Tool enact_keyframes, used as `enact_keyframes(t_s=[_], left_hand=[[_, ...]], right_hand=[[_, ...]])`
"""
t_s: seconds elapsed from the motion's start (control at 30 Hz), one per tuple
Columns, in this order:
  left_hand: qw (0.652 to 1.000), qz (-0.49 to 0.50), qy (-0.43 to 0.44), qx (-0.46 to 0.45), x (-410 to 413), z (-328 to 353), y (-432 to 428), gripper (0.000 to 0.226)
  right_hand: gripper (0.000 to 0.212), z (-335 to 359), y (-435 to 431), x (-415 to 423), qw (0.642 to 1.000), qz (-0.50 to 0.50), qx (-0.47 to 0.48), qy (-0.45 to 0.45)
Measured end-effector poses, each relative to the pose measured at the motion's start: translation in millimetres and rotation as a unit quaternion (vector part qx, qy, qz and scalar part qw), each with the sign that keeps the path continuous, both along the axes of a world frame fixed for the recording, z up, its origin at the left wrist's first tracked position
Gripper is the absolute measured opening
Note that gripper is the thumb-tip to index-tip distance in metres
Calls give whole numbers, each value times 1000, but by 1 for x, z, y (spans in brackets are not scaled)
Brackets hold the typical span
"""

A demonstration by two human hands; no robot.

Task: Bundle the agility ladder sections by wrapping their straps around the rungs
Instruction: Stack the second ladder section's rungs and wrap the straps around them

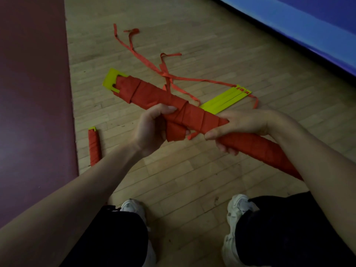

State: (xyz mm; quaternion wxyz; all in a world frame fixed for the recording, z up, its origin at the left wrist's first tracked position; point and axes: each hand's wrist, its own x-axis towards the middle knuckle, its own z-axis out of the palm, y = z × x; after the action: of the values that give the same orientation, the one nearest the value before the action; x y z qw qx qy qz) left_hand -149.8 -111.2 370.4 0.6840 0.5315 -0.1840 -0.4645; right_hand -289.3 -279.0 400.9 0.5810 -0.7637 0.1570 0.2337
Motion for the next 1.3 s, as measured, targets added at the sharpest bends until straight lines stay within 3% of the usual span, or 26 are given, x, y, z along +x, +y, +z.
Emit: enact_keyframes(t_s=[0.23, 0.37, 0.43, 0.57, 0.7, 0.8, 0.93, 1.13, 1.3], left_hand=[[994, -87, -70, 10, 4, 1, 0, 23], [996, -68, -40, 49, -2, 0, -6, 15], [992, -65, -73, 85, -4, 0, -7, 14], [980, -52, -134, 135, -7, 0, -7, 12], [984, -56, -88, 145, -12, 2, -7, 12], [989, -39, -34, 138, -18, 3, -8, 13], [990, -20, -24, 134, -21, 2, -7, 11], [983, 3, -67, 172, -18, -1, -3, 3], [984, 18, -52, 171, -18, 0, -2, 7]], right_hand=[[26, 4, -4, 0, 995, -69, 9, -65], [17, 5, -11, 0, 989, -104, -10, -102], [16, 4, -12, 0, 986, -109, -31, -120], [19, -4, -13, 3, 979, -113, -104, -135], [18, -12, -15, 6, 964, -91, -210, -133], [21, -18, -12, 6, 935, -61, -321, -136], [35, -26, -9, 7, 875, -34, -462, -139], [30, -23, -10, 7, 895, -27, -411, -170], [50, -31, -11, 8, 872, -49, -452, -179]])
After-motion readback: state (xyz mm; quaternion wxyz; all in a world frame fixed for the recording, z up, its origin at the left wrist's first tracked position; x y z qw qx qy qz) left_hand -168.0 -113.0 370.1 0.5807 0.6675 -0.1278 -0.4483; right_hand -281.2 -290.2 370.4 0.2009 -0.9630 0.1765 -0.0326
